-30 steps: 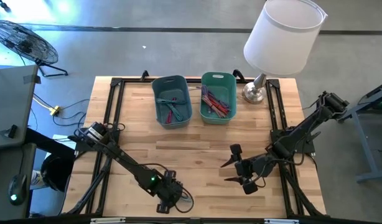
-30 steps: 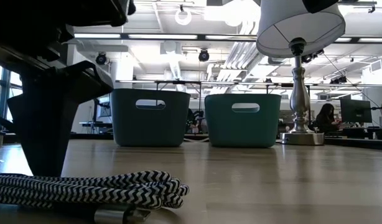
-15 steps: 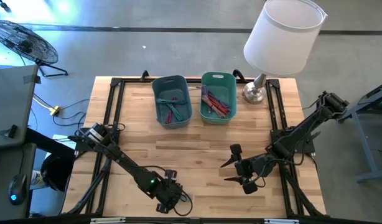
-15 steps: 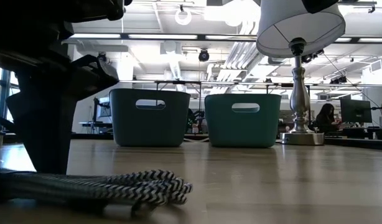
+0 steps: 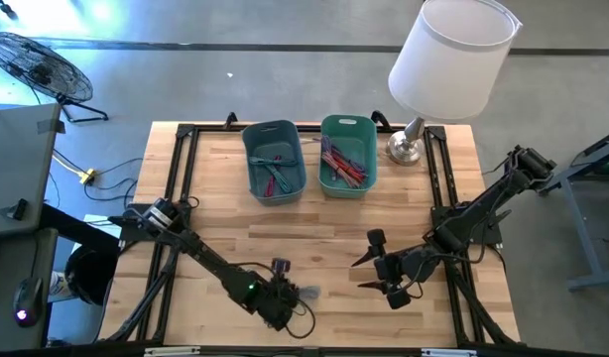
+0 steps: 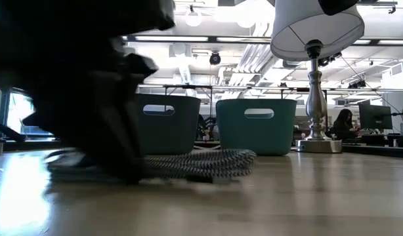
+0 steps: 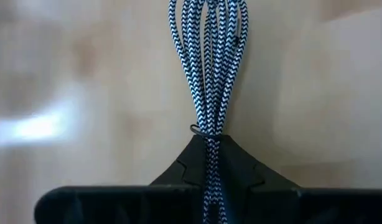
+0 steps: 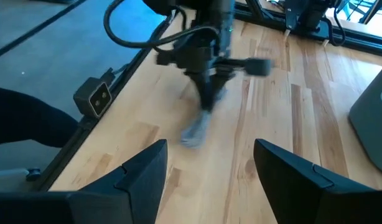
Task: Pick & Place USB Port
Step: Put the black and white charger cable into the blue bin, then return To Home Position
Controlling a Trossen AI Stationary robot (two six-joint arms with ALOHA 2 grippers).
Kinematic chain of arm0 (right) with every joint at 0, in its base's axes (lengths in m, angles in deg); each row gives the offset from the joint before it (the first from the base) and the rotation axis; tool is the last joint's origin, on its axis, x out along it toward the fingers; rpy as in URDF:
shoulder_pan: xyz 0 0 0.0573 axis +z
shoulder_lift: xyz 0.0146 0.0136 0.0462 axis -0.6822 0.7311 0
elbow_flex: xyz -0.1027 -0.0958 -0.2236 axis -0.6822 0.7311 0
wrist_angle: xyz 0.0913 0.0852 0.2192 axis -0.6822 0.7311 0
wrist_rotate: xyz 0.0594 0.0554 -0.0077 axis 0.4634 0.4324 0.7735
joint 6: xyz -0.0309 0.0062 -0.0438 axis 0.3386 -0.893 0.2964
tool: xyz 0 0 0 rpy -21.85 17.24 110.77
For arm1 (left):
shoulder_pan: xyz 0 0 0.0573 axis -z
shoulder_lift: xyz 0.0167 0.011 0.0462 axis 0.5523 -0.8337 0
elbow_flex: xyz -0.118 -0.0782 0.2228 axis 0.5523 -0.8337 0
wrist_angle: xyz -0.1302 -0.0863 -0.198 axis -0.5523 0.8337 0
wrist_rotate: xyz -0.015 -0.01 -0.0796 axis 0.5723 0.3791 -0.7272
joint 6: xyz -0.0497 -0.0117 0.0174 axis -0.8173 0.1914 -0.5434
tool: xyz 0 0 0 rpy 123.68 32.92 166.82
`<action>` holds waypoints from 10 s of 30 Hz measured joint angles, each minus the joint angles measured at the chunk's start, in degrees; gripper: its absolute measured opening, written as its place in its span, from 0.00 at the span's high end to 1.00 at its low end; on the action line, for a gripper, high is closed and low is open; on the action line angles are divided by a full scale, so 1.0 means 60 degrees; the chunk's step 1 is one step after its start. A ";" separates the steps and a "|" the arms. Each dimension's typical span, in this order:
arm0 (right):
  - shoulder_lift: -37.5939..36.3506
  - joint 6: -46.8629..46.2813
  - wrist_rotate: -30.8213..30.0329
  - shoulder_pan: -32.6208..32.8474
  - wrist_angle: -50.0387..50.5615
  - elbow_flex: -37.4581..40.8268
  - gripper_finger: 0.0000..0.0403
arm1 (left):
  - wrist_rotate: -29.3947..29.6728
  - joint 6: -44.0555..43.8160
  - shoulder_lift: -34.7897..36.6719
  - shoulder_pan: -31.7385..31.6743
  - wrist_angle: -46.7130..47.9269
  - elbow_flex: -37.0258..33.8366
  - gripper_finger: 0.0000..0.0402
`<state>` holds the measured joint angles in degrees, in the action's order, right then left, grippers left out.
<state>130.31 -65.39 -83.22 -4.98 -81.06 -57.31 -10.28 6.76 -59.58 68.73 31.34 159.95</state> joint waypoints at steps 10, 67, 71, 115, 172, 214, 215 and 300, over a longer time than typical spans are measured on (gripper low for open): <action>0.0004 0.0018 -0.0499 0.0000 0.0262 0.0000 0.42 | 0.3614 0.0130 0.0385 -0.0441 0.5767 0.3891 0.96; 0.0004 0.0104 -0.4316 -0.0049 0.1659 0.0003 0.42 | -0.5145 0.5554 0.2789 -1.0294 1.0541 0.5616 0.41; -0.0023 0.0527 -0.4929 -0.0358 0.1663 0.0003 0.45 | -0.4409 0.5720 0.3157 -0.9925 1.0588 0.6791 0.43; -0.7566 0.2513 0.3309 -0.6197 0.3762 0.0661 1.00 | 0.4495 0.1517 1.2202 -0.0207 0.7644 -0.2578 0.48; -0.9894 0.2353 0.5512 -0.6670 -0.1581 0.7577 1.00 | 0.2535 0.3375 1.1357 -0.0108 0.3904 -0.3973 0.48; -1.1975 0.2342 0.4564 -0.6650 -0.1562 0.7584 1.00 | 0.2634 0.3977 1.1361 -0.0111 0.3900 -0.3973 0.48; -1.1951 0.2342 0.4563 -0.6652 -0.1520 0.7584 1.00 | 0.2630 0.3977 1.1361 -0.0111 0.3900 -0.3973 0.48; -1.1883 0.2346 0.4545 -0.6648 -0.1412 0.7584 1.00 | -0.3686 0.8162 1.9467 -0.3808 -0.5116 -1.2385 0.48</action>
<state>59.02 -51.31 -55.95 -44.87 -89.53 -11.80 -32.40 55.73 57.22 45.88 0.65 85.64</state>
